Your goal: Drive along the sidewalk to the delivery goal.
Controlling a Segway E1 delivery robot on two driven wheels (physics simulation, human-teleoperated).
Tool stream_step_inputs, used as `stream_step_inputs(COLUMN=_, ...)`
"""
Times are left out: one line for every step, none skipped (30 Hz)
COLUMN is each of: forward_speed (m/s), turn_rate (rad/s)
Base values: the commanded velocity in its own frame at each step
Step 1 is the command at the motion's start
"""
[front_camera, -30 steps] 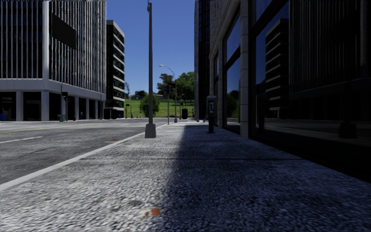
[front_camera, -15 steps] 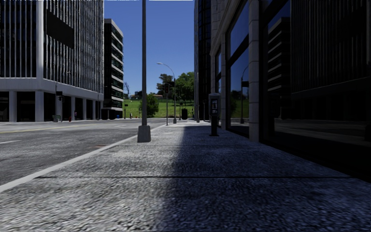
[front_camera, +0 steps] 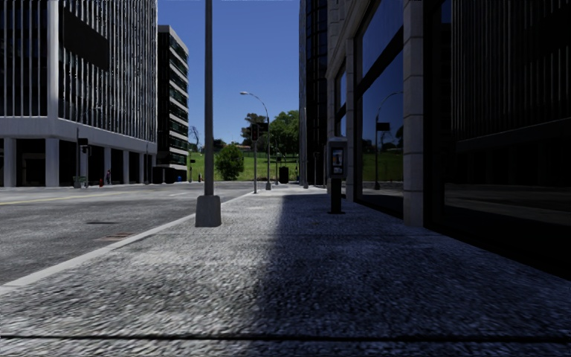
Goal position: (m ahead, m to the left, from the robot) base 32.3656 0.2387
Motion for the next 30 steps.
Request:
stream_step_inputs(forward_speed=2.0, turn_rate=0.0)
stream_step_inputs(forward_speed=2.0, turn_rate=0.0)
stream_step_inputs(forward_speed=2.0, turn_rate=0.0)
stream_step_inputs(forward_speed=2.0, turn_rate=0.0)
stream_step_inputs(forward_speed=2.0, turn_rate=0.0)
stream_step_inputs(forward_speed=2.0, turn_rate=0.0)
stream_step_inputs(forward_speed=2.0, turn_rate=0.0)
stream_step_inputs(forward_speed=2.0, turn_rate=0.0)
stream_step_inputs(forward_speed=2.0, turn_rate=0.0)
stream_step_inputs(forward_speed=2.0, turn_rate=0.0)
stream_step_inputs(forward_speed=2.0, turn_rate=0.0)
stream_step_inputs(forward_speed=2.0, turn_rate=0.0)
stream_step_inputs(forward_speed=2.0, turn_rate=0.0)
stream_step_inputs(forward_speed=2.0, turn_rate=0.0)
stream_step_inputs(forward_speed=2.0, turn_rate=0.0)
stream_step_inputs(forward_speed=2.0, turn_rate=0.0)
stream_step_inputs(forward_speed=2.0, turn_rate=0.0)
stream_step_inputs(forward_speed=2.0, turn_rate=0.0)
stream_step_inputs(forward_speed=2.0, turn_rate=0.0)
stream_step_inputs(forward_speed=2.0, turn_rate=0.0)
stream_step_inputs(forward_speed=2.0, turn_rate=0.0)
stream_step_inputs(forward_speed=2.0, turn_rate=0.0)
stream_step_inputs(forward_speed=2.0, turn_rate=0.0)
stream_step_inputs(forward_speed=2.0, turn_rate=0.0)
stream_step_inputs(forward_speed=2.0, turn_rate=0.0)
stream_step_inputs(forward_speed=2.0, turn_rate=0.0)
stream_step_inputs(forward_speed=2.0, turn_rate=0.0)
stream_step_inputs(forward_speed=2.0, turn_rate=0.0)
stream_step_inputs(forward_speed=2.0, turn_rate=0.0)
stream_step_inputs(forward_speed=2.0, turn_rate=0.0)
